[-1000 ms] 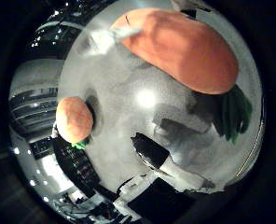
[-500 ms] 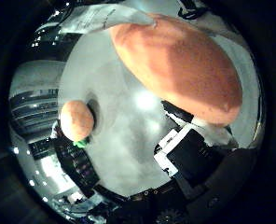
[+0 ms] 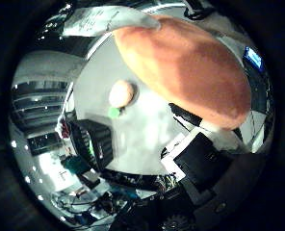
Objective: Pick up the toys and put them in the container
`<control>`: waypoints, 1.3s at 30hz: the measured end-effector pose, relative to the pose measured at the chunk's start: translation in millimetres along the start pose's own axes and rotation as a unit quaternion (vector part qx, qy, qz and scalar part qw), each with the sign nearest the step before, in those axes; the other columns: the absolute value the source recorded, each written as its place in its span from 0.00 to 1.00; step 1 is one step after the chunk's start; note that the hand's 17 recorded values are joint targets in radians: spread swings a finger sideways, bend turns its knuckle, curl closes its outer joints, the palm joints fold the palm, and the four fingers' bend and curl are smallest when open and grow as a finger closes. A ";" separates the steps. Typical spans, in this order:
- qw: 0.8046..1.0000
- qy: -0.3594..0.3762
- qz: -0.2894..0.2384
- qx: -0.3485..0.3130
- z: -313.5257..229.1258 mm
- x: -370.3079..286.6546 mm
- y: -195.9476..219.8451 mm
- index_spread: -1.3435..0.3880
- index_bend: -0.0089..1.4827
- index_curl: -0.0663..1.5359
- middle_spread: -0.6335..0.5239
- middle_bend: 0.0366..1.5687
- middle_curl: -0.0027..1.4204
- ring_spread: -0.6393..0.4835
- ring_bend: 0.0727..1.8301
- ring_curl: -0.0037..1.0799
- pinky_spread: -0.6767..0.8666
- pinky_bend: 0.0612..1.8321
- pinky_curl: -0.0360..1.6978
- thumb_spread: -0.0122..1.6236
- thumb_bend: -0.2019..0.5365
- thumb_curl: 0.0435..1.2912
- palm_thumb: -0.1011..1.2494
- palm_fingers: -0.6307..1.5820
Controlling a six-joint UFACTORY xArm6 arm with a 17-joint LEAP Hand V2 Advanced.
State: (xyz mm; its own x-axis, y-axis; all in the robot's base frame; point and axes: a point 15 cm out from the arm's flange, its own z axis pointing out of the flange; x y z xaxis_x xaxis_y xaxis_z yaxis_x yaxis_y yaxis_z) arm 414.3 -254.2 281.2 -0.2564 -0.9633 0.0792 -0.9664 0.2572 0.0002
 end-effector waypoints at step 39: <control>0.948 -0.117 -0.295 -0.021 -10.3 -413.3 89.2 0.48 0.19 0.28 0.53 0.12 0.29 0.68 0.18 0.29 0.67 0.36 0.17 0.64 0.23 0.31 0.69 0.27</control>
State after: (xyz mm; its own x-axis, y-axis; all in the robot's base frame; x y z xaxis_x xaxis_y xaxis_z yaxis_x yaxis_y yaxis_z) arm 434.3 167.6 258.7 0.3254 -0.9301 -0.1705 -0.9428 -0.3329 0.0164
